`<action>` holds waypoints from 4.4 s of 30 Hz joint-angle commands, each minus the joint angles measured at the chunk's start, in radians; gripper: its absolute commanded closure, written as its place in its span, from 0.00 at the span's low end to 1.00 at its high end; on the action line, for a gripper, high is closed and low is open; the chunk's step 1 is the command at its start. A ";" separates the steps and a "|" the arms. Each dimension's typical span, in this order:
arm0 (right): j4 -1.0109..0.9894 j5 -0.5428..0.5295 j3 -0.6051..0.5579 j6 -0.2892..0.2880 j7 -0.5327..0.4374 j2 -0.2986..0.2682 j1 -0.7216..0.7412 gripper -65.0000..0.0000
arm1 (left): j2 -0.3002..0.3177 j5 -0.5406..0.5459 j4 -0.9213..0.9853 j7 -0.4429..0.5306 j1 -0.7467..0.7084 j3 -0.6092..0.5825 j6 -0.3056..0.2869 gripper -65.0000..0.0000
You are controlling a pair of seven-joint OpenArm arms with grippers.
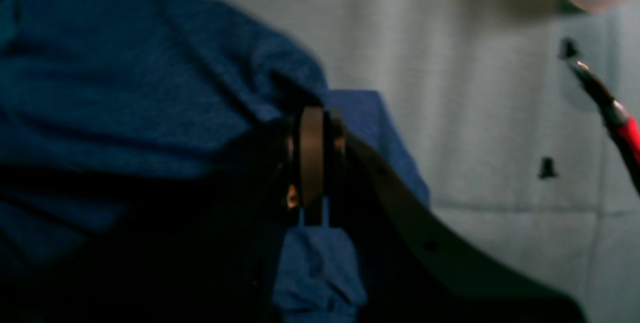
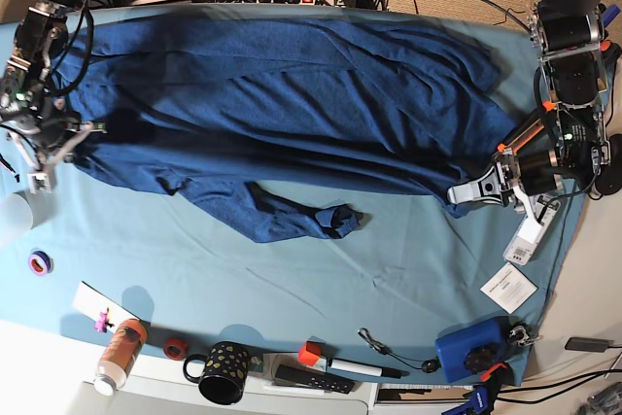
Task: Layout the t-shirt on the table in an organized manner, then fold the t-shirt properly
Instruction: 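Pull the shirt edge with both grippers away from each other, stretching it, then release the shirt with the left gripper and lift it away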
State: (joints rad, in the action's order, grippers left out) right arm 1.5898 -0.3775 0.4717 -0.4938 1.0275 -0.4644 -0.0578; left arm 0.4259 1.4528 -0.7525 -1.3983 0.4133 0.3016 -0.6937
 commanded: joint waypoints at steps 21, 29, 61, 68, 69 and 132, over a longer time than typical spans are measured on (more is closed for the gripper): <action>0.016 -0.138 0.243 -0.102 0.088 0.093 -0.020 1.00 | 0.023 0.031 -0.080 0.002 -0.100 0.003 -0.004 1.00; 0.012 -0.138 0.243 -0.097 0.092 0.110 -0.048 1.00 | 0.023 0.031 -0.274 0.002 -0.209 0.003 -0.004 1.00; 0.011 -0.119 0.243 -0.105 0.104 0.137 -0.078 0.93 | 0.023 0.031 -0.378 0.002 -0.266 0.003 -0.004 0.74; 0.011 -0.120 0.243 -0.105 0.097 0.137 -0.078 0.66 | 0.023 0.031 -0.378 0.002 -0.263 0.003 -0.004 0.68; 0.011 -0.120 0.243 -0.105 0.095 0.137 -0.078 0.66 | 0.024 0.031 -0.378 0.002 -0.261 0.003 -0.004 0.68; 0.011 -0.124 0.243 -0.100 0.066 0.138 -0.078 0.53 | 0.227 -0.746 -0.427 0.466 -0.378 0.002 0.051 1.00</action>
State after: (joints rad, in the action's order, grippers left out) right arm 1.5875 -0.4919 0.7078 -0.5957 1.1175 -0.3069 -0.1417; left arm 0.6369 0.7753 -1.1820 -0.8940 0.0319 0.3027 -0.6758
